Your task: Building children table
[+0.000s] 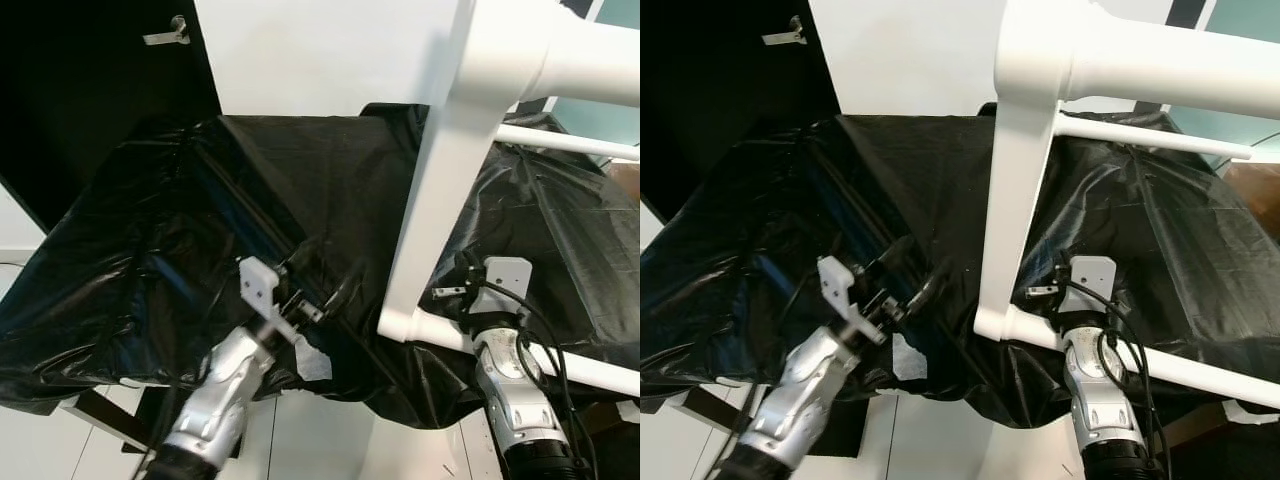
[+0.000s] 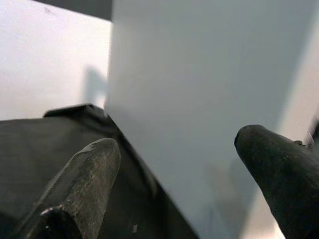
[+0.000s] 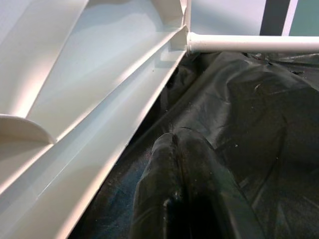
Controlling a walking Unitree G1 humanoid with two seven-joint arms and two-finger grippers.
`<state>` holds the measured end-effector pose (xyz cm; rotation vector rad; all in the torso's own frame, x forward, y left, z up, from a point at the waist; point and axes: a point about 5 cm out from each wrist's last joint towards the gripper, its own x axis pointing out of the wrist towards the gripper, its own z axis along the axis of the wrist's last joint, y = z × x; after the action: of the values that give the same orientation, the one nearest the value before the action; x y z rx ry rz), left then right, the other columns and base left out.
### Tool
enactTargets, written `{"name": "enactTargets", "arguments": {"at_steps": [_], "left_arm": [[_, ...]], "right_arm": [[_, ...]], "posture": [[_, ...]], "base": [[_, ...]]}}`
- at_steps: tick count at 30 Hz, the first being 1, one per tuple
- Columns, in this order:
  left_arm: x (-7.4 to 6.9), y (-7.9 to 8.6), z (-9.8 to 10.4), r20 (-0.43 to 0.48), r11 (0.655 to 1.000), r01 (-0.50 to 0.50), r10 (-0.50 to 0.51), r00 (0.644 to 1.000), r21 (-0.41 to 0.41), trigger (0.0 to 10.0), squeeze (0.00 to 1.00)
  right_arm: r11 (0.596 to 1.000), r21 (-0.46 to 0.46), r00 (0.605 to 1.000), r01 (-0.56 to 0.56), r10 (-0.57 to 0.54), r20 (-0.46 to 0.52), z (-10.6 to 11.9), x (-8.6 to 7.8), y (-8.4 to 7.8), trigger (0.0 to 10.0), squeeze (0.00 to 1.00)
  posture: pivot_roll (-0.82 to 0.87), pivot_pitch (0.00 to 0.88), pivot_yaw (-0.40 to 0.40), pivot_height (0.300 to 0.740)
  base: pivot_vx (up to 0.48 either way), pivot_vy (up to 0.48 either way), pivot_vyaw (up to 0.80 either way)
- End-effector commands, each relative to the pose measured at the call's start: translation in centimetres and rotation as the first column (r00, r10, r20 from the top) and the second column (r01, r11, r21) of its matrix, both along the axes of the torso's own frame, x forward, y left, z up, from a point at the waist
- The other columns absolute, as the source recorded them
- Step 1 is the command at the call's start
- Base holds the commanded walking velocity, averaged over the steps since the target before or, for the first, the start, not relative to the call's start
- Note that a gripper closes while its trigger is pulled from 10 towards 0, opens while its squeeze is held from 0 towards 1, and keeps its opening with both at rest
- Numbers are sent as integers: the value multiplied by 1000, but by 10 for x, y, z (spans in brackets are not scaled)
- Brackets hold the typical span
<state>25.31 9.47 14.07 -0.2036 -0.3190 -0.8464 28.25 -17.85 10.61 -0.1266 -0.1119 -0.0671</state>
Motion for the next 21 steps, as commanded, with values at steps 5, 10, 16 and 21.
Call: {"name": "enactTargets", "arguments": {"at_steps": [5,10,16,21], "left_arm": [[-19,-6,5,55,955,293,-296,954,49,10000,20],[-22,-7,8,62,940,335,-338,939,61,10000,20],[-25,-11,18,71,920,389,-392,917,51,10000,47],[-25,-13,25,83,911,410,-413,907,48,10000,43]], "right_arm": [[999,-33,993,-28,24,-115,-21,6,5,10000,0],[998,-33,993,-44,40,-112,-18,16,11,10000,0],[997,-36,988,-73,68,-138,-26,12,18,10000,0],[996,-38,987,-78,72,-141,-27,12,20,10000,0]], "posture": [[-50,33,20,740],[-44,34,16,740],[-39,35,12,740],[-45,35,13,740]], "base": [[0,0,0],[0,0,0],[0,0,0],[0,0,0]]}}
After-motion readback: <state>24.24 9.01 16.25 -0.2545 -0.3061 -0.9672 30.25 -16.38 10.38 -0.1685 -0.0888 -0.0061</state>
